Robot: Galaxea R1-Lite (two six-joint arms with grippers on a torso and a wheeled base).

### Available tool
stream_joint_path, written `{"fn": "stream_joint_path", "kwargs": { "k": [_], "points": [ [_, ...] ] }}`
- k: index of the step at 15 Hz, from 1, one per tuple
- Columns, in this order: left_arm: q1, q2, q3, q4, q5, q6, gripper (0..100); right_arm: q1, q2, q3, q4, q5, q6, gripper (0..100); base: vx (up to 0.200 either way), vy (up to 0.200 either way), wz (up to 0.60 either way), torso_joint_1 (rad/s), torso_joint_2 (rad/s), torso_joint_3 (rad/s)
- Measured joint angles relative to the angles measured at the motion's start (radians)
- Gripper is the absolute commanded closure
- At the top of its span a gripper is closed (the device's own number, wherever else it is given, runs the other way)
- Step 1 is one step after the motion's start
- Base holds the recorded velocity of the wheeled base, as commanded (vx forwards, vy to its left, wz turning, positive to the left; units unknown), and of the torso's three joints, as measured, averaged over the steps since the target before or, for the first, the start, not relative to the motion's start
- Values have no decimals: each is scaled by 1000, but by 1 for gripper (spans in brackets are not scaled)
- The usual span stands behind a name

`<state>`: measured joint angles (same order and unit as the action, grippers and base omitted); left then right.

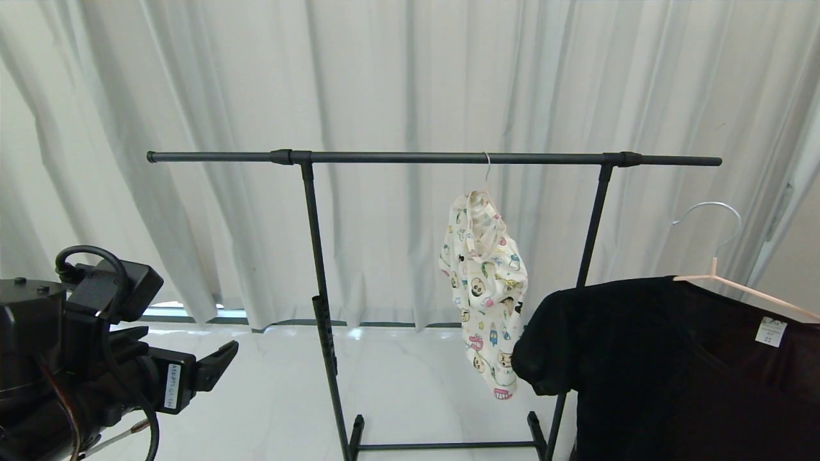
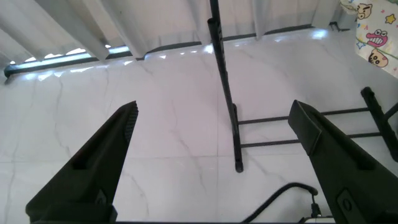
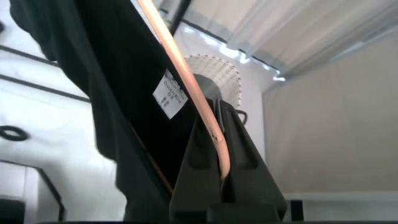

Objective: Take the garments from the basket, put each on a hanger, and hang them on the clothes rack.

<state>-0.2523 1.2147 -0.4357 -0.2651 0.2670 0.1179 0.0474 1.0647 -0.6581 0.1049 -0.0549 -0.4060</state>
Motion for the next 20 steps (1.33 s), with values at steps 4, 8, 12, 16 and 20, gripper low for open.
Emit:
{"fn": "stream_joint_path", "kwargs": {
  "k": [4, 8, 12, 16, 20],
  "points": [
    [-24, -1, 0, 1, 0, 0, 0, -32, -5, 0, 0, -3, 0, 100, 0, -150, 0, -2, 3, 5],
    [-61, -10, 3, 0, -1, -1, 0, -47, 0, 0, -2, -4, 0, 100, 0, -200, 0, 4, 2, 2],
    [-61, -10, 5, 0, 0, -3, 0, -48, 38, -12, -25, -7, 7, 100, 150, 0, 0, 1, -4, 3],
    [-54, -14, 4, -1, -1, -1, 0, -26, 125, -69, -82, -48, 96, 100, 200, 0, 0, 0, 2, 6],
    [-54, -15, 4, 0, 1, -1, 0, 74, 250, -191, -84, -173, 228, 100, 200, 0, 0, 5, 5, -1]
  ]
}}
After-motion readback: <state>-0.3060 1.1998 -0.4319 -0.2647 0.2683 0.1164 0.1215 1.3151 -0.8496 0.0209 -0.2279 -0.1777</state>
